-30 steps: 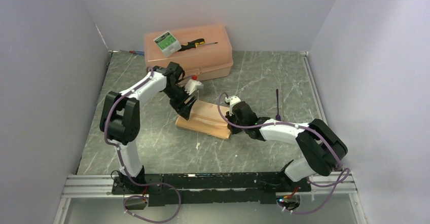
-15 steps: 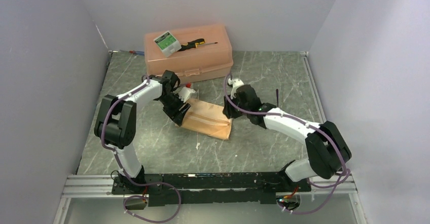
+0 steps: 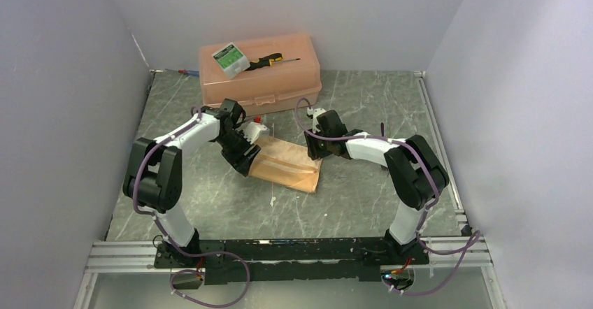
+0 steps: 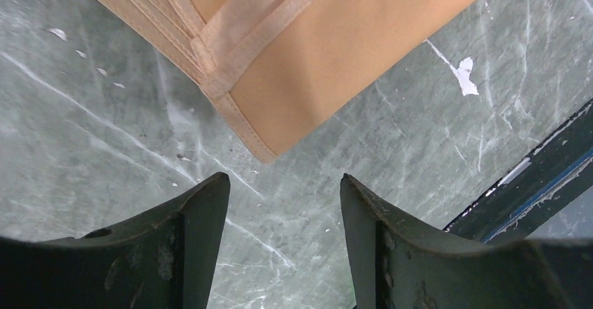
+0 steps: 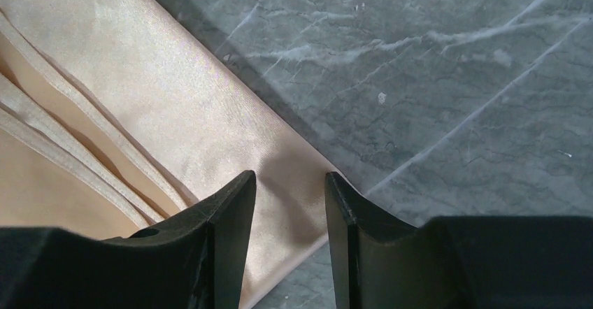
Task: Fold the napkin into a case and place the utensils inside
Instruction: Rotate the 2/3-rectangle-folded napkin at the center of the board.
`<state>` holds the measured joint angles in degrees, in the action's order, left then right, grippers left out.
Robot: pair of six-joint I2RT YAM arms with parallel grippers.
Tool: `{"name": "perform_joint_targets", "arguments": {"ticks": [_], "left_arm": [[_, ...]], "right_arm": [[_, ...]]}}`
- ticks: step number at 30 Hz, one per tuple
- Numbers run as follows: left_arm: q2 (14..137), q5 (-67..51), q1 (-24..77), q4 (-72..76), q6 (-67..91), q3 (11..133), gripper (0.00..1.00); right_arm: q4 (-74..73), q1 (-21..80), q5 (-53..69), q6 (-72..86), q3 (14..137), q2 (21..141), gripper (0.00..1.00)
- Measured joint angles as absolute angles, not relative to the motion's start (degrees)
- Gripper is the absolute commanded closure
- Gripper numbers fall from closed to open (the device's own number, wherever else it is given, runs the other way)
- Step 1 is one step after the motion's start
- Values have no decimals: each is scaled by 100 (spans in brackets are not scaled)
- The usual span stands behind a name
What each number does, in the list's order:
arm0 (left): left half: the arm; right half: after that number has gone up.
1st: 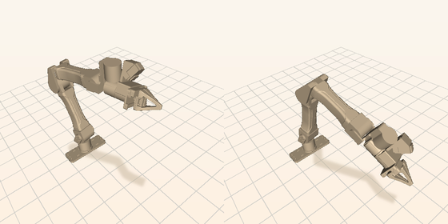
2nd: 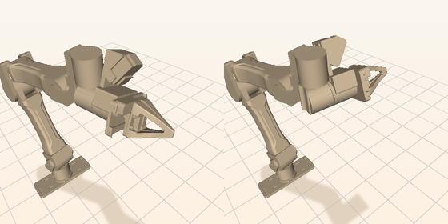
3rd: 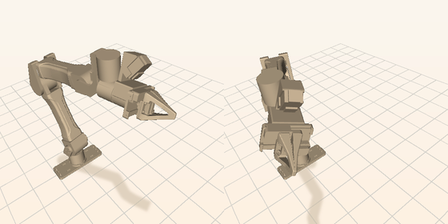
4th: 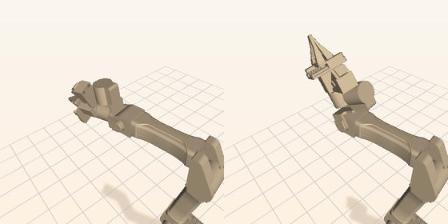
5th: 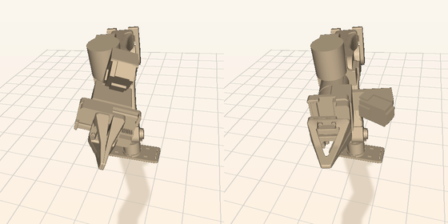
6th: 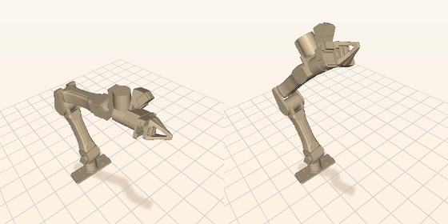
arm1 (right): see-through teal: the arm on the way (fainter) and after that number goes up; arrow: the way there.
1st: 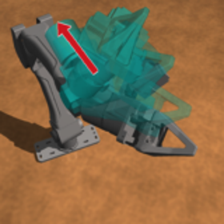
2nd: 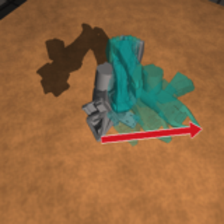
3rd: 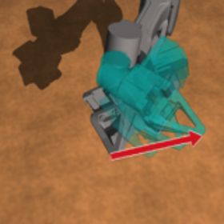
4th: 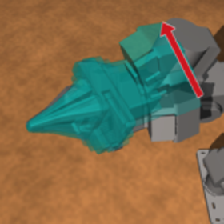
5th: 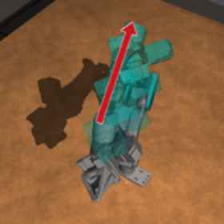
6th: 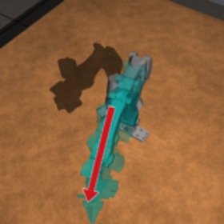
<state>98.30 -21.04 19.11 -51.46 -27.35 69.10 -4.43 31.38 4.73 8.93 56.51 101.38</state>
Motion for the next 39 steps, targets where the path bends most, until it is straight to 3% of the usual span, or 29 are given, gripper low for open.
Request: {"name": "perform_joint_targets", "arguments": {"ticks": [4,17,30,39], "left_arm": [[9867,-2040,1925,-5072,-2738,6702,40],[10276,-1531,2117,-4449,-2613,6576,71],[10280,-1413,2150,-4357,-2630,6497,74],[10278,-1286,2174,-4348,-2696,6497,74]], "right_arm": [[-412,3114,480,851,5651,10158,55],[-231,2808,921,812,5551,10112,56],[172,2408,1885,965,5596,10178,55],[257,2414,2047,1138,5728,10617,70]]}}
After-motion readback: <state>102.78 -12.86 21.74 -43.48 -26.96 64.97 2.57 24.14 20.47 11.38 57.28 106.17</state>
